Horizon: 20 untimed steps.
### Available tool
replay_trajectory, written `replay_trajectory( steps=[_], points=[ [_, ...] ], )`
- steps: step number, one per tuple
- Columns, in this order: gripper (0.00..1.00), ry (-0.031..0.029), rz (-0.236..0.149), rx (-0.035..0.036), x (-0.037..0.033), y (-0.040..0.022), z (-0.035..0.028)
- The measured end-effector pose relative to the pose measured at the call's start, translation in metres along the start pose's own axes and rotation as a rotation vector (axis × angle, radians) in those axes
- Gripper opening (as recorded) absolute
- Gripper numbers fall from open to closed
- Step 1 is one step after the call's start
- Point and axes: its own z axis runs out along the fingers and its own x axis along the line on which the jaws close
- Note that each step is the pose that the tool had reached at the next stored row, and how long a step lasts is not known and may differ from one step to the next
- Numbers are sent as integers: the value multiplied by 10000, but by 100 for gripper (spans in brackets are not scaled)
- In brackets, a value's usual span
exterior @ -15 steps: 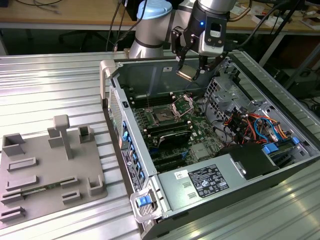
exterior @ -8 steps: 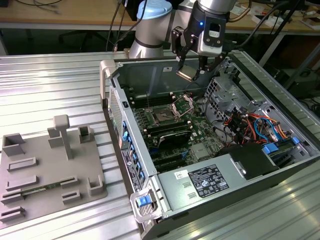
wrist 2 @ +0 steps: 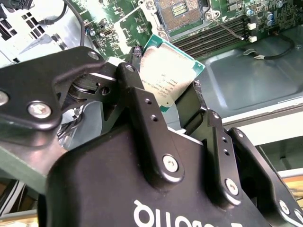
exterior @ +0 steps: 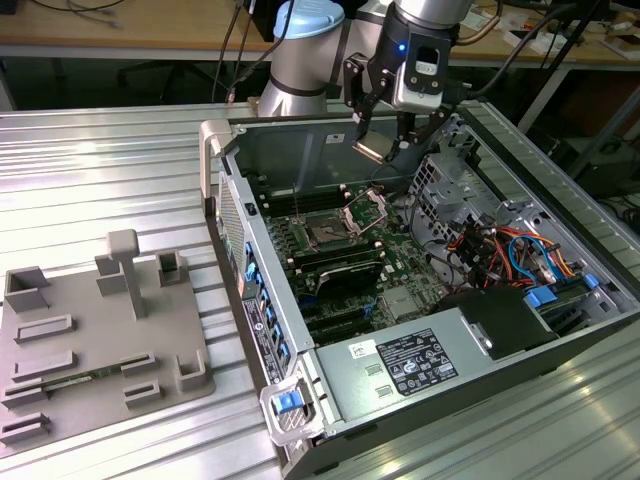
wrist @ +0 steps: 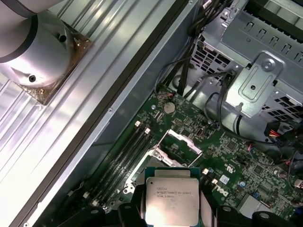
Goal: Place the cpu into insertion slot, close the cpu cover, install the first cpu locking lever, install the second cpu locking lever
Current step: 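Place the cpu into insertion slot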
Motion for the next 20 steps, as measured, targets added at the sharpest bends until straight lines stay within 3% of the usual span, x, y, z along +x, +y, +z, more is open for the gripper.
replay_trajectory(
  steps=[20],
  points=[
    [55,-89,988,-19,0,-2,16]
  ],
)
